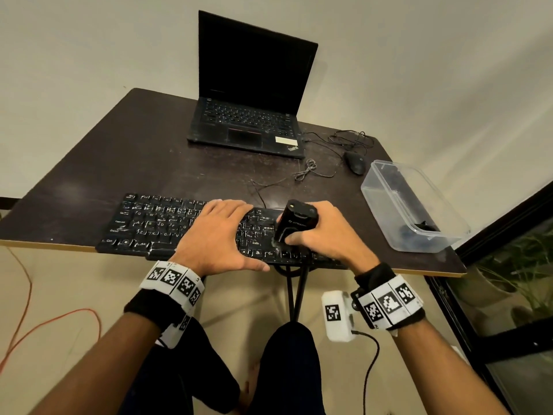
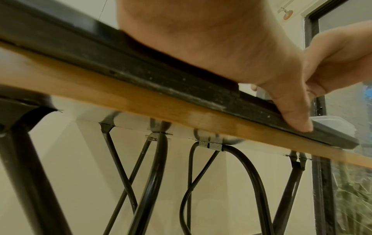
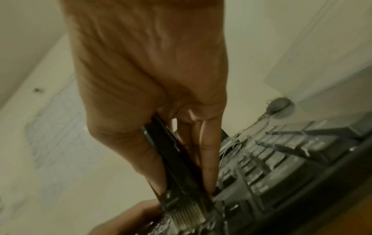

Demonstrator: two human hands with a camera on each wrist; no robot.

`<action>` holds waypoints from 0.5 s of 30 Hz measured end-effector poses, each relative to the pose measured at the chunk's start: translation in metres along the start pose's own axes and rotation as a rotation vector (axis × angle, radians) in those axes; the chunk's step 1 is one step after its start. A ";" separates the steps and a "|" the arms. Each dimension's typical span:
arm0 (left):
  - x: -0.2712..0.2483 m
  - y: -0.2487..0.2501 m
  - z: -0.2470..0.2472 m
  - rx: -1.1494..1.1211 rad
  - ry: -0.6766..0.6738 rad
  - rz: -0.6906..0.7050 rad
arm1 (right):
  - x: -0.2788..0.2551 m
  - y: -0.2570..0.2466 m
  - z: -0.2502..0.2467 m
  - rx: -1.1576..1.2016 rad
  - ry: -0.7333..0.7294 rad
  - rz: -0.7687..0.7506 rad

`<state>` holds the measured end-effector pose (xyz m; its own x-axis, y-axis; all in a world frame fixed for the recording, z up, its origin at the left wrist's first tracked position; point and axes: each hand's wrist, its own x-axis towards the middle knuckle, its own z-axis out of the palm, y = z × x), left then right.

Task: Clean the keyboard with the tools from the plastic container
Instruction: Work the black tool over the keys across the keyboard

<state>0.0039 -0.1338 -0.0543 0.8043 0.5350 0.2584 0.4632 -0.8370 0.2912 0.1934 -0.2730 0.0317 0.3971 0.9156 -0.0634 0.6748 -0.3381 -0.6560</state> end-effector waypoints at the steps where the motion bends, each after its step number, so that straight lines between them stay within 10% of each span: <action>1: 0.000 -0.001 0.000 0.001 -0.003 -0.002 | 0.002 0.001 0.001 -0.034 0.046 -0.006; 15: 0.000 0.001 0.000 -0.003 0.000 0.002 | 0.003 -0.004 -0.011 -0.086 -0.271 -0.110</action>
<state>0.0041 -0.1347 -0.0538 0.8054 0.5330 0.2594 0.4602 -0.8381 0.2930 0.1990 -0.2712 0.0424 0.1458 0.9686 -0.2013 0.7592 -0.2400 -0.6050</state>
